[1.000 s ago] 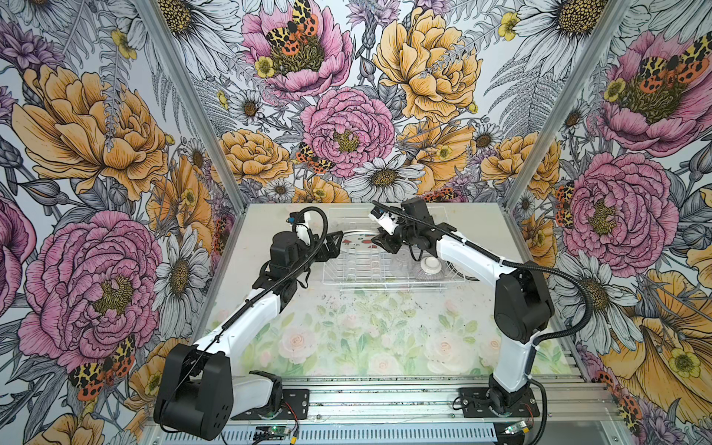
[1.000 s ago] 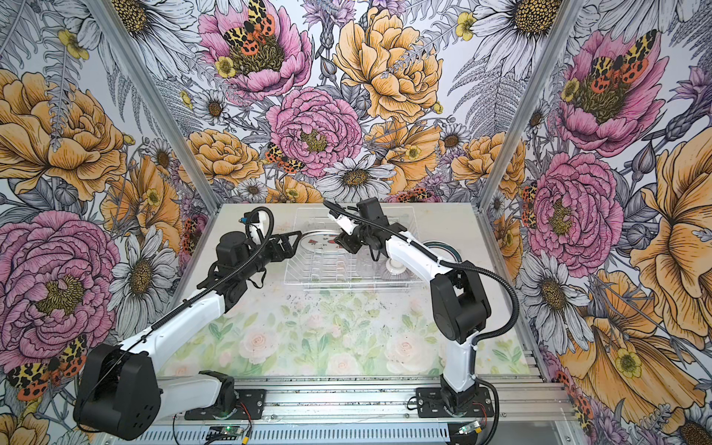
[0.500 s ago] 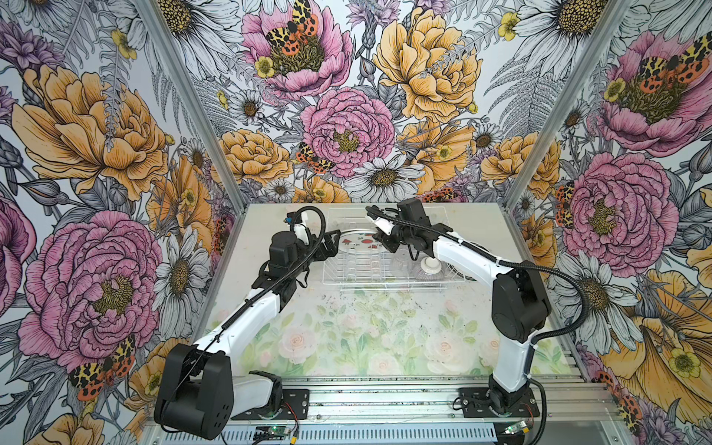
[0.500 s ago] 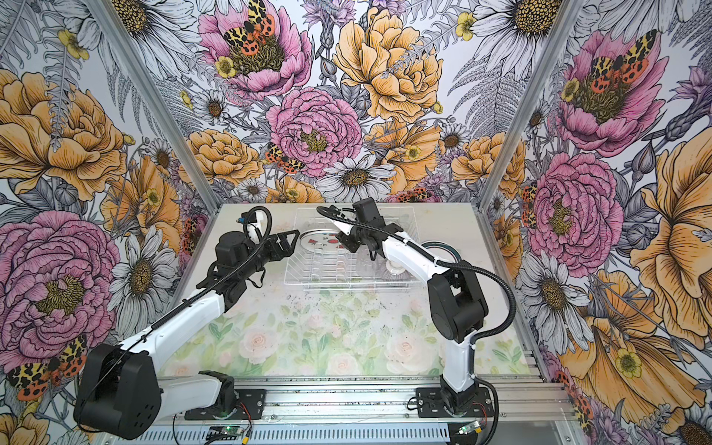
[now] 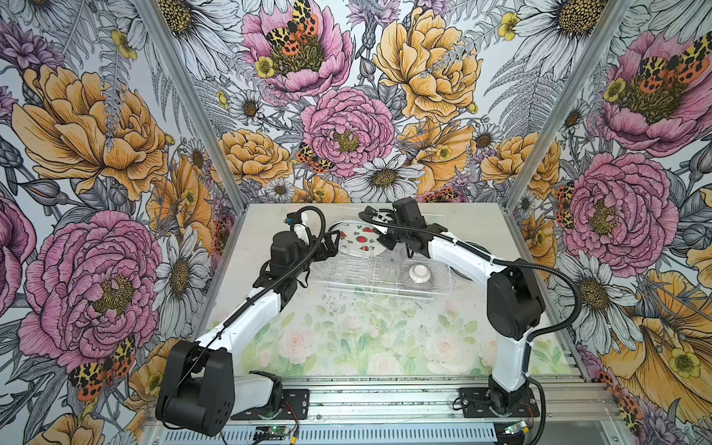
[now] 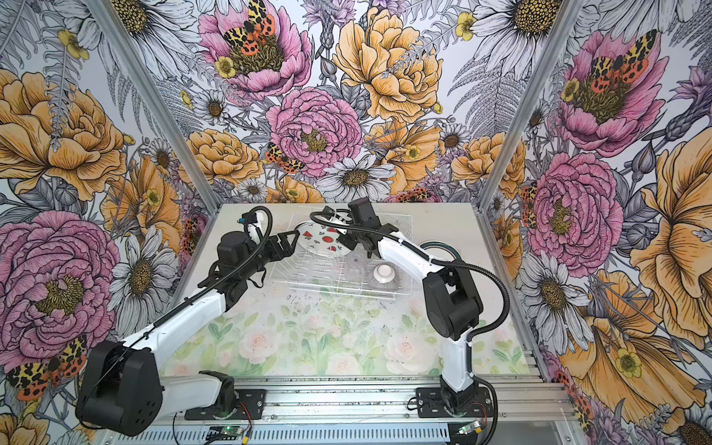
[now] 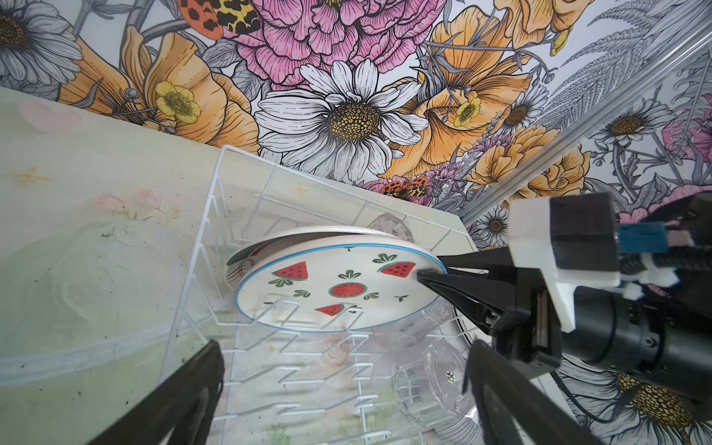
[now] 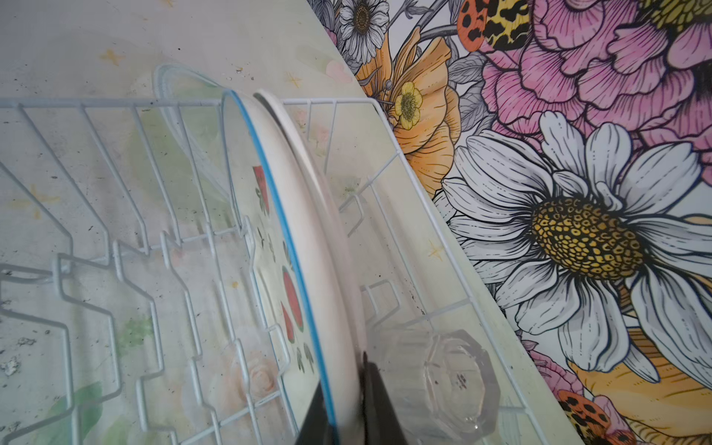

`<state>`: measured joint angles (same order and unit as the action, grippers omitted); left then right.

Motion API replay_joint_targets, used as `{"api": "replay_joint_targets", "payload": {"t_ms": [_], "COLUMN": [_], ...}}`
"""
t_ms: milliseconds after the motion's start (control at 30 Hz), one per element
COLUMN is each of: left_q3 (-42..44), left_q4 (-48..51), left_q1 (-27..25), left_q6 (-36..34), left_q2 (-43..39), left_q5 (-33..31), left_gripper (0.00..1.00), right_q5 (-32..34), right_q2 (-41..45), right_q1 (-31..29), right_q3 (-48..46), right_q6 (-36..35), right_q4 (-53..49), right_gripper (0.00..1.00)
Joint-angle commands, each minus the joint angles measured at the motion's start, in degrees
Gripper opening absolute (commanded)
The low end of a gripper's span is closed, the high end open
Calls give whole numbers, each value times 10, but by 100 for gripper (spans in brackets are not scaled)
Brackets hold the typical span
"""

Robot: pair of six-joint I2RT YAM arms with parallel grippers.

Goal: Unload the mixed dishes from the dish rack
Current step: 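Grasp the watermelon plate's rim with the right gripper beside the left gripper, then lift the watermelon plate up out of the rack with the right gripper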

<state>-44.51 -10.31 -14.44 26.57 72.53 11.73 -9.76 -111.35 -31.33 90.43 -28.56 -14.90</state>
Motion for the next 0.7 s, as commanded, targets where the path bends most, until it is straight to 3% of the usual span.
{"api": "replay_joint_targets", "payload": {"t_ms": [0, 667], "left_q3": [-3, 23], "left_q4": [1, -21], "left_q1": [4, 3], "left_q6": [6, 11], "left_q2": [4, -10], "left_q5": [-10, -13], "left_gripper": [99, 99], "right_q5": [-42, 32], "right_q2": [0, 109], "right_q1": [-15, -31], "right_q3": [-2, -42], "right_q6": [46, 62], "right_q4": [-73, 3], "right_gripper": [0, 0]}}
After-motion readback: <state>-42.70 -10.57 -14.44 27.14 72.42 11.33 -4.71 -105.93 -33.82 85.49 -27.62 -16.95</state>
